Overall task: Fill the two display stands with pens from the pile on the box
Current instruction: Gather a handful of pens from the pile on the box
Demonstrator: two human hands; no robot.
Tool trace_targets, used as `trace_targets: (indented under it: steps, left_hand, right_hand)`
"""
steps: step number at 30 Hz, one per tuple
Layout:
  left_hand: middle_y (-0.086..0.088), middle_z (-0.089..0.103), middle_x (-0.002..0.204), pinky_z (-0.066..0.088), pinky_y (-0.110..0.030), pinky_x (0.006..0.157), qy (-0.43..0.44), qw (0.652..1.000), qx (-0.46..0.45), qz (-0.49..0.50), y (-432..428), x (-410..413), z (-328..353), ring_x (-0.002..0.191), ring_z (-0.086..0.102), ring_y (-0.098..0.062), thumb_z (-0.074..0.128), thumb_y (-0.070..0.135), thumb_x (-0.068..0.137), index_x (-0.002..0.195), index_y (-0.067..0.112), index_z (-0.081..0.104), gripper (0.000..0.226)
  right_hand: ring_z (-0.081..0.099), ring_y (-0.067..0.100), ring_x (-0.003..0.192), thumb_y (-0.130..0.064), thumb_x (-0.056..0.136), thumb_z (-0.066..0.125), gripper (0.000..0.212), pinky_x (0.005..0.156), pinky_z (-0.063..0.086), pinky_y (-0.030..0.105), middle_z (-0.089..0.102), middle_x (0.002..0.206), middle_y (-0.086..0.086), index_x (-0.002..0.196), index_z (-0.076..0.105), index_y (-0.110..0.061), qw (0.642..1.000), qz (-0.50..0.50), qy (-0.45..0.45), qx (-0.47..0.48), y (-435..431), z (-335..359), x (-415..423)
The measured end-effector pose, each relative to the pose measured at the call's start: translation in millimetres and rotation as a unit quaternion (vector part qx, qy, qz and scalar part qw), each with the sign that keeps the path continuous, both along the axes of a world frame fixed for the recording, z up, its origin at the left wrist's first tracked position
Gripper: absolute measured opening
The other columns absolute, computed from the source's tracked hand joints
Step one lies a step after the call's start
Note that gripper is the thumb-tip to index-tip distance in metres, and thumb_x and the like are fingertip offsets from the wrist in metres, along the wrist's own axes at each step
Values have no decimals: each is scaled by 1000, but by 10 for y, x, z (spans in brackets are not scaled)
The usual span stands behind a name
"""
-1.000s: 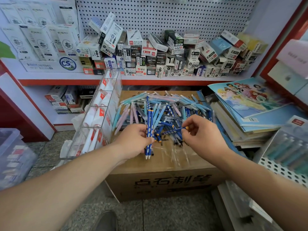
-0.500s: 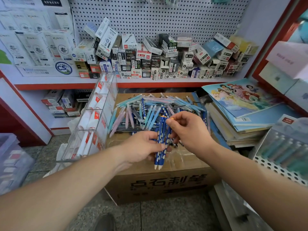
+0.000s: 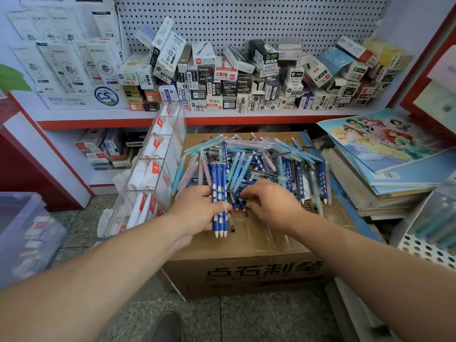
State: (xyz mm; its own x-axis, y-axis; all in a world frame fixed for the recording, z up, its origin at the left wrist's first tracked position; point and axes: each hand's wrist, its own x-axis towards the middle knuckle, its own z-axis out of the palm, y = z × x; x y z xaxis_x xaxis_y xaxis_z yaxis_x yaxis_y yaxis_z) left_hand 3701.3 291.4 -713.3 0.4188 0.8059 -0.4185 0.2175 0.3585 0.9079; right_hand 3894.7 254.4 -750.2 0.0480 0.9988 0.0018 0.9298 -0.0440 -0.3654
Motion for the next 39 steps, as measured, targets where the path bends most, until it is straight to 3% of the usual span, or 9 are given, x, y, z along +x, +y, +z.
trace_targets:
  steps: [9, 12, 17, 19, 21, 24, 30, 36, 39]
  left_hand:
    - [-19, 76, 106, 65, -34, 67, 14, 1000, 7, -6, 50, 3, -37, 93, 76, -31, 68, -3, 93, 110, 9, 67, 21]
    - [-19, 76, 106, 64, -34, 70, 12, 1000, 15, -7, 53, 8, -45, 95, 75, -31, 68, -3, 94, 105, 13, 67, 19]
    - [-17, 77, 106, 65, -40, 77, 12, 999, 27, -19, 47, -2, -48, 96, 76, -31, 69, -2, 93, 112, 8, 68, 21]
    - [-11, 79, 98, 65, -34, 71, 5, 999, 32, -29, 51, 2, -47, 91, 77, -24, 69, -2, 93, 114, 6, 69, 23]
    - [2, 78, 81, 58, -19, 55, -5, 999, 34, -39, 34, 14, -36, 71, 75, -5, 68, -2, 94, 103, 12, 69, 17]
    - [0, 75, 87, 50, -14, 47, -2, 998, 35, -52, 12, 42, -50, 64, 71, 1, 69, 1, 94, 98, 17, 67, 17]
    - [-7, 79, 104, 63, -31, 72, -9, 994, 24, -102, -26, 96, -37, 99, 76, -21, 63, 5, 99, 123, 11, 67, 25]
    - [-13, 78, 106, 61, -38, 82, -24, 989, 21, -142, -84, 111, -86, 100, 76, -24, 60, 2, 100, 128, 13, 64, 30]
    - [-16, 77, 105, 63, -43, 81, -27, 990, 42, -129, -75, 80, -104, 99, 76, -29, 65, -4, 95, 125, 9, 64, 33]
  right_hand:
    - [57, 26, 113, -12, 99, 59, 30, 83, 54, 43, 57, 116, 2, 124, 70, -25, 996, 44, -81, 18, 164, -100, 1]
    - [58, 23, 100, -12, 96, 66, 20, 82, 53, 41, 57, 108, 1, 113, 76, -18, 996, 58, -24, 70, 105, -66, 22]
    - [59, 1, 94, -14, 94, 71, 13, 81, 46, 10, 64, 103, -13, 105, 75, -20, 975, -3, 144, 170, -95, 197, 39]
    - [60, -2, 93, -16, 95, 71, 15, 75, 44, 6, 64, 99, -19, 103, 72, -28, 959, -51, 200, 194, -165, 311, 40]
    - [61, -1, 90, -17, 96, 70, 18, 73, 46, 10, 65, 95, -18, 103, 68, -33, 943, -85, 239, 216, -221, 394, 42]
    - [62, 3, 84, -17, 96, 69, 16, 71, 49, 13, 68, 89, -14, 103, 69, -32, 923, -105, 290, 230, -273, 481, 26]
    - [63, 8, 73, -21, 95, 71, 8, 66, 56, 25, 70, 83, -2, 98, 69, -28, 901, -132, 364, 195, -264, 557, -73]
    - [66, 13, 61, -12, 96, 70, 8, 54, 56, 26, 73, 88, 19, 100, 68, -6, 867, -165, 455, 120, -177, 450, -151]
    - [68, 21, 62, -14, 95, 71, 13, 60, 63, 38, 70, 93, 26, 102, 67, -5, 856, -177, 475, 102, -128, 392, -180]
